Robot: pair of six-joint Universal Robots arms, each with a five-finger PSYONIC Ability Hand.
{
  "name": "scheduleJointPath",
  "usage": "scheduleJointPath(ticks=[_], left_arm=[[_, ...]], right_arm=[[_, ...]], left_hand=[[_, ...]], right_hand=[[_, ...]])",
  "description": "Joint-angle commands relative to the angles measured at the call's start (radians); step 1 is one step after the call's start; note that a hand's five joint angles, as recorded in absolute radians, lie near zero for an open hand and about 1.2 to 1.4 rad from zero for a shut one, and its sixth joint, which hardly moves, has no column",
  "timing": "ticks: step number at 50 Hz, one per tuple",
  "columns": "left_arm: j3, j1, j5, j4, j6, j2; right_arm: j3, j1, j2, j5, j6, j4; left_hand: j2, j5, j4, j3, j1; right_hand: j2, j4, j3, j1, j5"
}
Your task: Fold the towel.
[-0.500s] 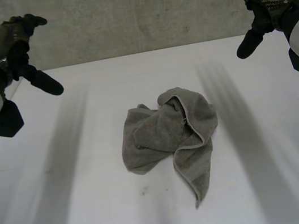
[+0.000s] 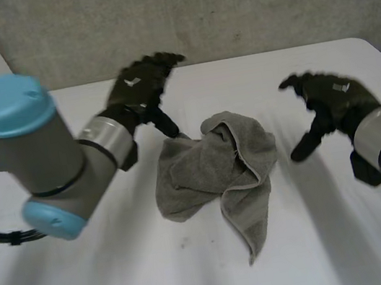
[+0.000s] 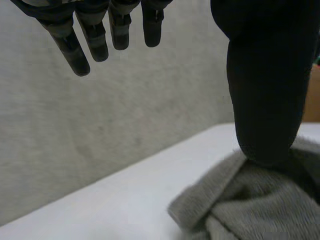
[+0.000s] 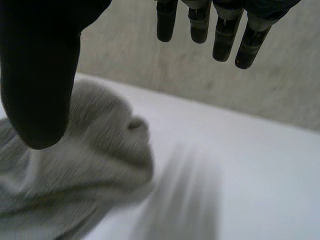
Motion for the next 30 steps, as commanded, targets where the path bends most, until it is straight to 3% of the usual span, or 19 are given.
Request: scheduleJointPath(ticks=[1, 7, 9, 12, 14, 15, 16, 23, 30], left_arm=[[0.203, -0.056, 0.066, 0.003, 0.08, -0.279], [0.286, -0.072, 0.07, 0.0, 0.083, -0.378], [0.326, -0.087, 0.07, -0.002, 0.087, -0.417], [0.343, -0.096, 0.07, -0.002, 0.094, -0.431], [0.37, -0.116, 0.07, 0.0, 0.116, -0.445], [0.37, -0.116, 0.07, 0.0, 0.116, -0.445], [0.379, -0.121, 0.069, 0.001, 0.128, -0.447], [0.39, -0.122, 0.044, -0.003, 0.191, -0.424], [0.314, -0.093, -0.123, -0.045, 0.252, -0.314]], right_arm=[[0.15, -0.02, 0.051, -0.071, 0.019, -0.05], [0.204, -0.02, 0.094, -0.073, 0.017, -0.097], [0.209, -0.02, 0.097, -0.073, 0.017, -0.105], [0.209, -0.021, 0.108, -0.07, 0.017, -0.111], [0.21, -0.021, 0.114, -0.07, 0.017, -0.113], [0.21, -0.021, 0.117, -0.068, 0.017, -0.113], [0.21, -0.021, 0.117, -0.068, 0.017, -0.113], [0.21, -0.02, 0.135, -0.067, 0.025, -0.113], [0.161, -0.003, 0.193, -0.065, 0.069, -0.117]], left_hand=[[0.036, 0.017, 0.036, 0.037, 0.037], [0.103, 0.084, 0.103, 0.104, 0.104], [0.284, 0.265, 0.284, 0.285, 0.285], [0.359, 0.34, 0.359, 0.36, 0.36], [0.703, 0.684, 0.703, 0.704, 0.704], [0.705, 0.686, 0.705, 0.706, 0.706], [0.847, 0.829, 0.848, 0.849, 0.848], [0.96, 0.942, 0.961, 0.962, 0.961], [1.043, 1.024, 1.043, 1.044, 1.044]], right_hand=[[0.005, 0.0, 0.008, -0.001, -0.068], [0.005, 0.0, 0.008, -0.001, -0.068], [0.005, 0.0, 0.008, -0.001, -0.068], [0.005, 0.0, 0.008, -0.001, -0.068], [0.005, 0.0, 0.008, -0.001, -0.068], [0.005, 0.0, 0.008, -0.001, -0.068], [0.005, 0.0, 0.008, -0.001, -0.068], [0.005, 0.0, 0.008, -0.001, -0.068], [0.005, 0.0, 0.008, -0.001, -0.068]])
